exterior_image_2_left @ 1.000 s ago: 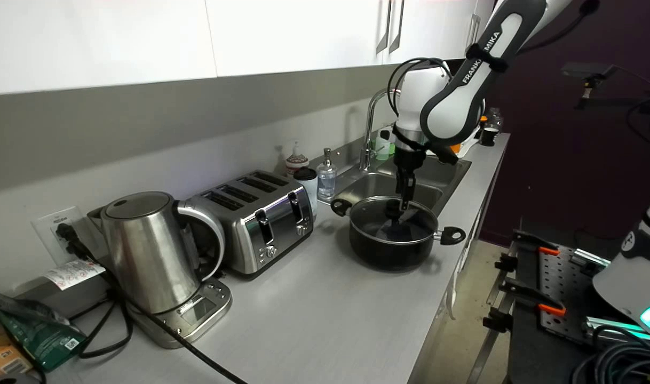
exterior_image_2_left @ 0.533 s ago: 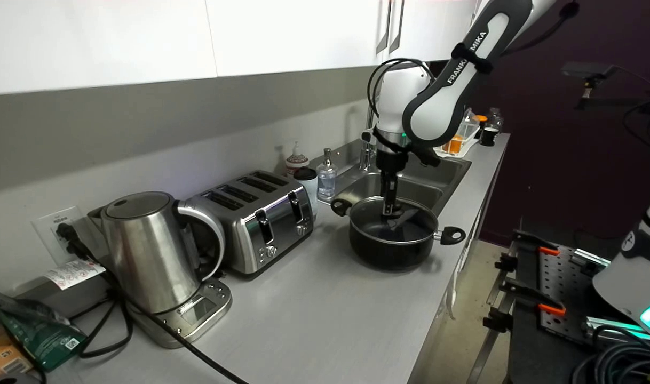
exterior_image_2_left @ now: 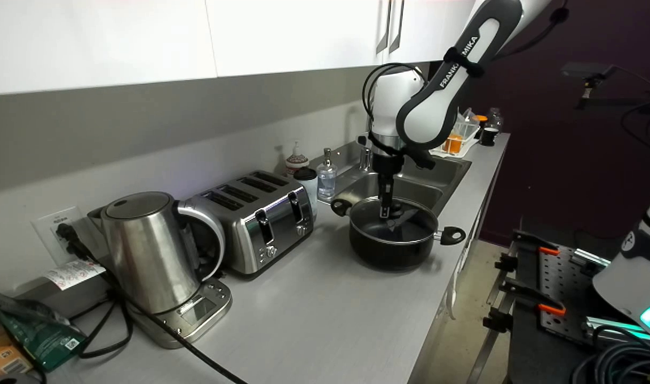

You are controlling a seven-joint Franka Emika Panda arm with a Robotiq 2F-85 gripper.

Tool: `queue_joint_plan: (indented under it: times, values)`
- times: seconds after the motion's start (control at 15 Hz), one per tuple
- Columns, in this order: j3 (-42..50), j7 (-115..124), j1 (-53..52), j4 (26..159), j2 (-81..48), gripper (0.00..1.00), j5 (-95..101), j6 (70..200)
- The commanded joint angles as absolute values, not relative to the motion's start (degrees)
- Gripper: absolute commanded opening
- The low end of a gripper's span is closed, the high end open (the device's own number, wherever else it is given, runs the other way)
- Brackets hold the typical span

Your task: Remove the glass lid from the black pot and put it on the counter

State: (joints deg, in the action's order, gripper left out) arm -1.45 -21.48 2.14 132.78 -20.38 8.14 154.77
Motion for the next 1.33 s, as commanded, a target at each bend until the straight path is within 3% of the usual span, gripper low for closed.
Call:
queue_joint_plan:
  times: [0.0, 0.6, 0.67, 0.8, 1.13, 1.27]
  values:
    - [-1.6, -20.9, 2.7, 134.5, -19.2, 1.00, 8.7, 155.9]
    - [-1.6, -23.3, 7.8, 137.8, -17.8, 1.00, 7.3, 158.0]
    - [-1.5, -23.1, 7.9, 137.8, -17.8, 0.75, 7.4, 158.0]
    - [-1.5, -22.8, 7.7, 137.8, -17.9, 0.67, 7.6, 157.9]
    - [-1.6, -22.5, 7.3, 137.6, -17.6, 0.28, 7.7, 157.6]
    - [-1.6, -22.4, 7.2, 137.7, -17.3, 0.25, 7.7, 157.5]
